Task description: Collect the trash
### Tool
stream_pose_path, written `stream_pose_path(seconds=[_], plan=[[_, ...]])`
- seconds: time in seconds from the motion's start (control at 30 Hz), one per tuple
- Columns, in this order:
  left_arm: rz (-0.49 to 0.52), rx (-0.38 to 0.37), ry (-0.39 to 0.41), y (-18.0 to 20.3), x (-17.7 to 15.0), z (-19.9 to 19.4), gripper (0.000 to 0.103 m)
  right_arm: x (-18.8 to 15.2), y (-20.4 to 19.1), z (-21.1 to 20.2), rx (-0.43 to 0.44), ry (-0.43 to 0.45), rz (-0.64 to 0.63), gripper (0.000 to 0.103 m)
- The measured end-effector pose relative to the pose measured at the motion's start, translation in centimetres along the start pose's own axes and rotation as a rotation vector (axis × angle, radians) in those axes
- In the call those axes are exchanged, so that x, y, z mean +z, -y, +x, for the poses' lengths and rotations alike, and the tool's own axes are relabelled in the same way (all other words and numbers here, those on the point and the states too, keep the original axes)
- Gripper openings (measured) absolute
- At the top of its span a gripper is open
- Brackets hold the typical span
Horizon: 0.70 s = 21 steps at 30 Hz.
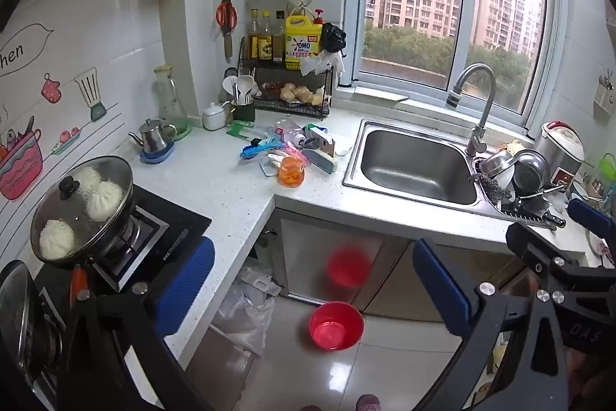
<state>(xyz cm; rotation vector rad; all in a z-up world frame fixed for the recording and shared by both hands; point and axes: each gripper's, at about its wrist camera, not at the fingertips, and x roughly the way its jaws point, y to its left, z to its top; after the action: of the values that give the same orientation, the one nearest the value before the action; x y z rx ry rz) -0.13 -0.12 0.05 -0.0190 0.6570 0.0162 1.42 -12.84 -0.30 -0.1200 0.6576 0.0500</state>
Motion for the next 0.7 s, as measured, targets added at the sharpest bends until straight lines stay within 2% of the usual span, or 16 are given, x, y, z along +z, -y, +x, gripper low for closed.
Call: stream_pose_path(seconds=[0.1, 0.13, 0.3, 0.7], plan=[[0.002, 0.013, 0.013, 0.4, -0.1, -0.3, 0.102, 0.1, 0.2, 0.0, -0.004, 0.005, 0.005, 0.103], [0.002, -0.005, -0.015, 0.3, -0.4, 0.4, 0.102, 0.1, 0.3, 0.1, -0.005, 0.006, 0.006, 0.103], [-0.013, -0.039, -0.029, 0.0, -0.1, 0.9, 0.102, -0.6, -0.2, 0.2, -0.014, 0.005, 0.009, 0.103], [-0.01, -0.051, -0.029, 0.0, 0.1, 0.8, 0.102, -0.4, 0.0, 0.5, -0.011, -0.005, 0.011, 0.103]])
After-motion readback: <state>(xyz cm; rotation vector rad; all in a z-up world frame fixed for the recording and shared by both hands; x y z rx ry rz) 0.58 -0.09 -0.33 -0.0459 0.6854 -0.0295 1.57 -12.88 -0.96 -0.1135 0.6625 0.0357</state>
